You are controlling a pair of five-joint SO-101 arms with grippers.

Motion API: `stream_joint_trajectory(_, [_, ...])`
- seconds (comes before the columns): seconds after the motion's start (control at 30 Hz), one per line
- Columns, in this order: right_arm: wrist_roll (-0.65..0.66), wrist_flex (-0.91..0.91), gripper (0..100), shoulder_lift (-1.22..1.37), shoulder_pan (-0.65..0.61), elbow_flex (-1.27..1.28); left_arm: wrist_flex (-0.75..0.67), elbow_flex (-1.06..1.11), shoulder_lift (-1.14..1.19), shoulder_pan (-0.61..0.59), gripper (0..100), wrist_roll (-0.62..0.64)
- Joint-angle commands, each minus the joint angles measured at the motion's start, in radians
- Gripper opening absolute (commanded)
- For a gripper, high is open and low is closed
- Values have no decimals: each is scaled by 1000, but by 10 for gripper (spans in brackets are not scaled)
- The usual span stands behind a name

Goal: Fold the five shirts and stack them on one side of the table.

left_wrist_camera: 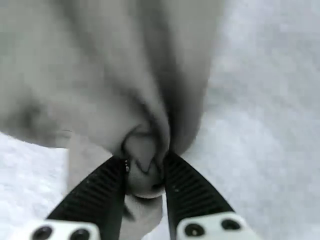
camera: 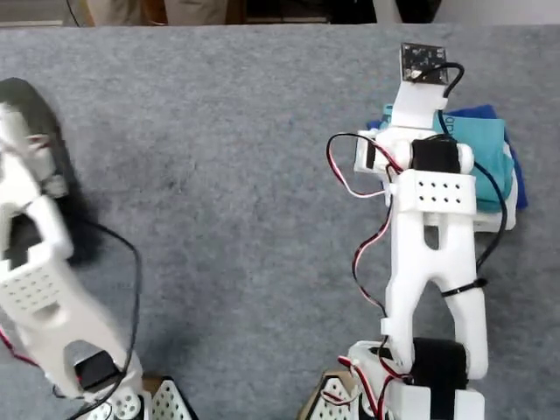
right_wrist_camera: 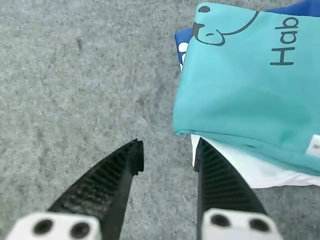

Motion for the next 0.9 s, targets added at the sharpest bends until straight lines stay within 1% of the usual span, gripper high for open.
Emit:
stream_joint_trajectory(0.0, [-9, -14, 178, -42, -12, 4, 35, 186, -232, 193, 18, 20])
stream_joint_trajectory(0.1, [-9, -14, 179, -42, -7, 4, 31, 453, -458, 440, 18, 17])
stream_joint_trajectory(0.2, [-8, -14, 181, -42, -7, -1, -38, 741, -696, 735, 19, 14])
stream_joint_trajectory(0.27, [-3, -21, 181, -42, -12, -4, -75, 922, -831, 902, 19, -32])
stream_joint_trajectory(0.33, [-3, -21, 181, -39, -13, -15, -100, 1068, -960, 1026, 21, -106])
stream_joint_trajectory(0.37, [-3, -21, 181, -36, -13, -19, -107, 1112, -1017, 1049, 22, -123])
stream_joint_trajectory(0.4, [-3, -21, 182, -35, -13, -19, -107, 1135, -1073, 1049, 34, -112])
stream_joint_trajectory(0.43, [-3, -21, 182, -35, -15, -19, -95, 1140, -1129, 1025, 60, -81])
stream_joint_trajectory(0.5, [-2, -23, 182, -33, -41, -19, -69, 1120, -1236, 913, 152, -15])
stream_joint_trajectory(0.57, [-2, -23, 182, -33, -81, -19, -46, 1076, -1330, 766, 248, 26])
stream_joint_trajectory(0.63, [-2, -31, 182, -33, -140, -19, -28, 1016, -1411, 589, 307, 46])
stream_joint_trajectory(0.73, [-2, -68, 182, -31, -251, -18, -26, 957, -1500, 382, 314, 31])
stream_joint_trajectory(0.87, [28, -152, 182, 25, -423, -25, -25, 980, -1583, 180, 314, -66])
